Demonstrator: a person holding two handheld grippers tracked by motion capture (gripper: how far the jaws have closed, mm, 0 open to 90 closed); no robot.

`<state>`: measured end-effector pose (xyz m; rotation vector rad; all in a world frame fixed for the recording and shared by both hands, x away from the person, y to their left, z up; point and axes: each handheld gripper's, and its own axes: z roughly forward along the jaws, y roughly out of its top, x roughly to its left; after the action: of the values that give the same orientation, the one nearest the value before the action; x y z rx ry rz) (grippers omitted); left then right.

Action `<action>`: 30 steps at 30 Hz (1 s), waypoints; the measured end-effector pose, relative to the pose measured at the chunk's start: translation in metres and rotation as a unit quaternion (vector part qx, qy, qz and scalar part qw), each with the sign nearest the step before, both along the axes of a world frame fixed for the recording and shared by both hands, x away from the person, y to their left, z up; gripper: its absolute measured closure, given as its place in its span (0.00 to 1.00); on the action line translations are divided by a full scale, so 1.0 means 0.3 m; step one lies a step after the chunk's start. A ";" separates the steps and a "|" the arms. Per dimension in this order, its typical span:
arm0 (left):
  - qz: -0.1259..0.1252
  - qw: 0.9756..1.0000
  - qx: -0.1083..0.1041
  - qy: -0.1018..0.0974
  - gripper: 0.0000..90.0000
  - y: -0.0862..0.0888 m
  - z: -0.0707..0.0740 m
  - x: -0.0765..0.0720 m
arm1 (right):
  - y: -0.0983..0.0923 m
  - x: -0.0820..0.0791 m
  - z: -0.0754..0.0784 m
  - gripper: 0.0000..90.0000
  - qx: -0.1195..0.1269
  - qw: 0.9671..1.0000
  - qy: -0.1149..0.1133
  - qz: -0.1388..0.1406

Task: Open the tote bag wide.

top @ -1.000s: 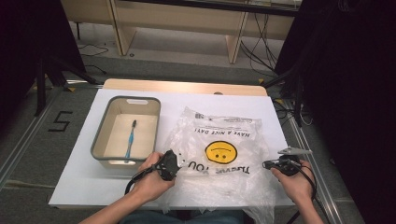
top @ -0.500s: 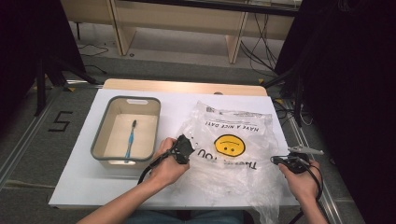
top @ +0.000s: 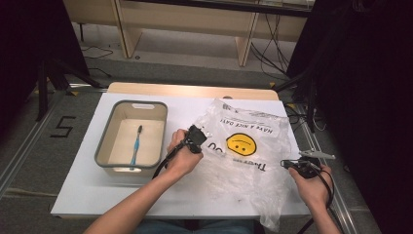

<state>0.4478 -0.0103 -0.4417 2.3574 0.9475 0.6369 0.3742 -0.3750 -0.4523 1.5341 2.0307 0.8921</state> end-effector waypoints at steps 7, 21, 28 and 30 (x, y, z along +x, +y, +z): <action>0.013 1.000 0.006 -0.011 0.97 -0.010 -0.012 0.055 | 0.025 0.022 -0.015 1.00 -0.010 1.000 0.006 0.008; -0.010 0.998 -0.030 -0.057 0.49 0.012 0.055 -0.015 | 0.042 0.000 0.033 0.52 -0.046 0.998 -0.041 -0.003; -0.053 0.996 -0.050 -0.043 0.48 0.046 0.085 -0.109 | 0.060 -0.018 0.093 0.46 -0.068 0.992 -0.108 0.004; -0.067 0.996 -0.053 -0.031 0.50 0.056 0.075 -0.136 | 0.104 -0.014 0.097 0.47 -0.049 0.992 -0.107 0.053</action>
<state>0.4069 0.0065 -0.4192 2.2723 0.7705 0.5892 0.3700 -0.3437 -0.4232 1.2320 1.9836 0.9386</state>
